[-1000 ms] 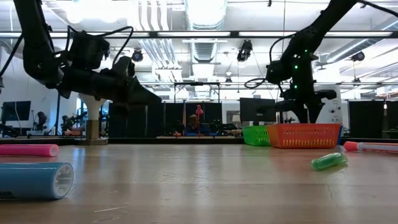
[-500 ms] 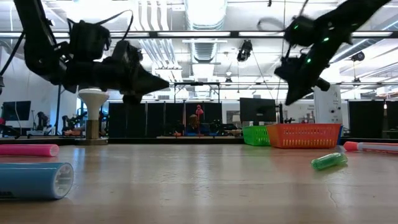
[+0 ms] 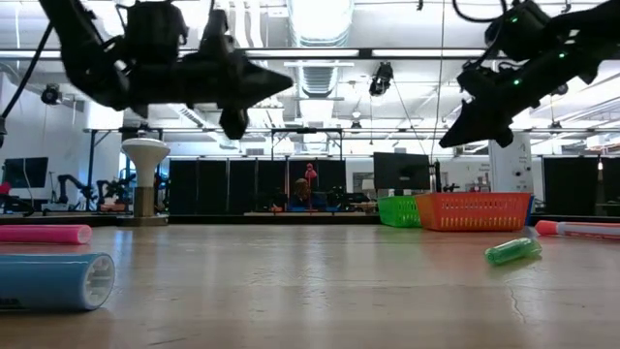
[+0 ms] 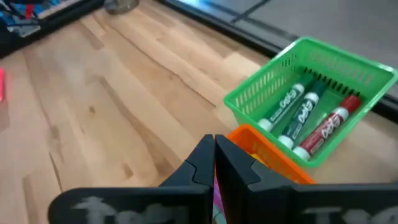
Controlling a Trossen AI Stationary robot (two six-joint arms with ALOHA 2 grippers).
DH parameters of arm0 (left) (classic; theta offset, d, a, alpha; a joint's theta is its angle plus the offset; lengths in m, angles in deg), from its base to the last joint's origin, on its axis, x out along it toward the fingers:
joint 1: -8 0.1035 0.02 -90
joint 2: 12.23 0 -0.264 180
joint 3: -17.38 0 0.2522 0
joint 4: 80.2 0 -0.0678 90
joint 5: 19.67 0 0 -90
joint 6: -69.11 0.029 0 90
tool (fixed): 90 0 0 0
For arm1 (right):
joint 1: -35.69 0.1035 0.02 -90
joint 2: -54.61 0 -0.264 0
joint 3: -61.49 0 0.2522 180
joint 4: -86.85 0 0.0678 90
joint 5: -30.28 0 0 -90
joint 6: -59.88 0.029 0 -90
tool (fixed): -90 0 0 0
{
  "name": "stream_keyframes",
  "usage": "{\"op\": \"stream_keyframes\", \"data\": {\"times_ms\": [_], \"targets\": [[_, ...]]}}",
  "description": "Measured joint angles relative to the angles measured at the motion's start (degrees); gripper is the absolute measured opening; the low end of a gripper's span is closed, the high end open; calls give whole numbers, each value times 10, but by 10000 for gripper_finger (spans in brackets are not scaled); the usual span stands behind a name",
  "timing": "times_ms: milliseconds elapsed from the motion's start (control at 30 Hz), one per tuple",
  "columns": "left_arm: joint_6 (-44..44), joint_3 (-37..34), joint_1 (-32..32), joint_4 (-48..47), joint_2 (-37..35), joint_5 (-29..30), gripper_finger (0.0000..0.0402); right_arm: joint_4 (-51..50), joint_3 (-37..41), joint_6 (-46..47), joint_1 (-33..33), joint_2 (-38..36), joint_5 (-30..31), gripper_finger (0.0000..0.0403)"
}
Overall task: Pick & Place Markers
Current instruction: Put the orange marker pen into the green bin
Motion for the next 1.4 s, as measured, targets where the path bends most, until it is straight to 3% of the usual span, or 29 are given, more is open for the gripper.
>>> {"op": "stream_keyframes", "data": {"times_ms": [233, 467, 567, 800, 1033, 1200, 1400], "targets": [[7, 70, -4, -77, 0, -13, 0, -4, 3, 35, 48, -41, 43, 11], [93, 63, -11, -54, 0, -21, 0, -89, -28, 90, 144, -45, 131, 47], [120, 47, -7, -43, 0, -22, 0, -160, -41, 162, 204, -35, 170, 74], [141, 10, 1, 18, 0, -22, 0, -261, -43, 382, 368, -7, 182, 133], [138, -20, 15, 45, 0, -22, 0, -365, -43, 605, 502, 42, 229, 159], [135, -24, 16, 44, 0, -22, 0, -421, -43, 704, 542, 83, 223, 165], [135, -25, 16, 44, 0, -18, 0, -437, -43, 732, 542, 131, 201, 169]]}}
